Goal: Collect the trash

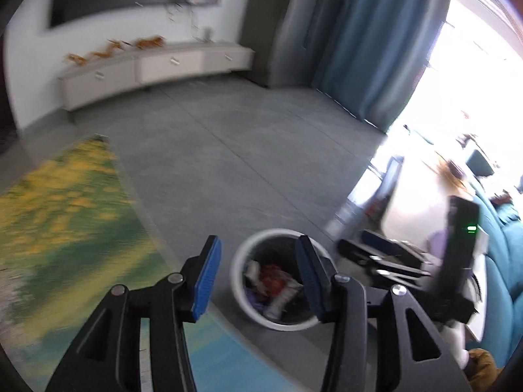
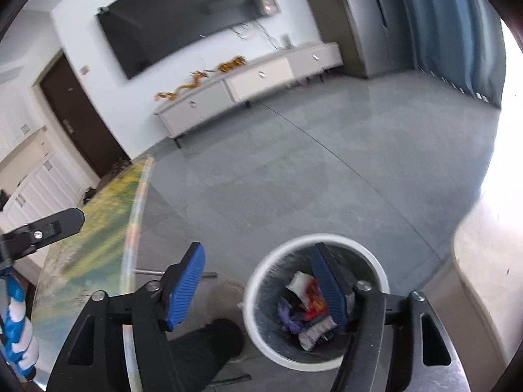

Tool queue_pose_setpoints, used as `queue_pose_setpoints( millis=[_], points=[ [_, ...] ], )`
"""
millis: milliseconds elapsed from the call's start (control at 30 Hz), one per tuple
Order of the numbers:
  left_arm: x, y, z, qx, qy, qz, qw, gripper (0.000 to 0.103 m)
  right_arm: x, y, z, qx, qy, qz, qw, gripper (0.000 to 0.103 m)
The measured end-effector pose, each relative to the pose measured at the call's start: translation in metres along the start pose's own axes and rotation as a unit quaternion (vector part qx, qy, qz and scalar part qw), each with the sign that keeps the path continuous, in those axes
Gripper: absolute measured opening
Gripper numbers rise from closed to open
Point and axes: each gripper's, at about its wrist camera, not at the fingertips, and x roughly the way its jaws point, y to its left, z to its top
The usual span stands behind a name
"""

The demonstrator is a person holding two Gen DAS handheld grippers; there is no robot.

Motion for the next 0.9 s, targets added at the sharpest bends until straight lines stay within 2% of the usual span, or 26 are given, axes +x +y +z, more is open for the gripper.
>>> queue_pose_setpoints(
  millis=[133, 233, 300, 333, 500, 633, 733, 900],
  points=[
    [-0.054, 0.035, -0.003, -0.021, -0.056, 0.067, 0.9959, 0.051, -0.015, 0.056, 0.013, -0.043, -0.022, 0.022, 0.999, 0.077],
    [-0.095, 0.059, -0.01, -0.022, -0.097, 0.143, 0.9848, 0.055, -0.022, 0.103, 0.019, -0.08, -0.036, 0.045, 0.995, 0.086],
    [-0.121, 0.077, -0.019, -0.03, -0.117, 0.179, 0.9765, 0.056, -0.024, 0.133, 0.02, -0.103, -0.044, 0.055, 0.992, 0.092],
    [-0.132, 0.084, -0.023, -0.036, -0.122, 0.191, 0.9733, 0.058, -0.025, 0.148, 0.02, -0.114, -0.048, 0.059, 0.991, 0.096],
    [-0.18, 0.121, -0.044, -0.068, -0.146, 0.254, 0.9538, 0.062, -0.022, 0.214, 0.015, -0.157, -0.053, 0.081, 0.983, 0.098],
    [-0.217, 0.144, -0.062, -0.093, -0.169, 0.306, 0.9324, 0.065, -0.022, 0.259, 0.009, -0.186, -0.059, 0.092, 0.976, 0.102],
    [-0.236, 0.159, -0.074, -0.111, -0.179, 0.335, 0.9185, 0.066, -0.024, 0.289, 0.006, -0.209, -0.068, 0.093, 0.971, 0.102],
    [-0.261, 0.179, -0.091, -0.139, -0.194, 0.363, 0.9007, 0.067, -0.024, 0.325, -0.001, -0.243, -0.08, 0.088, 0.963, 0.103]
  ],
)
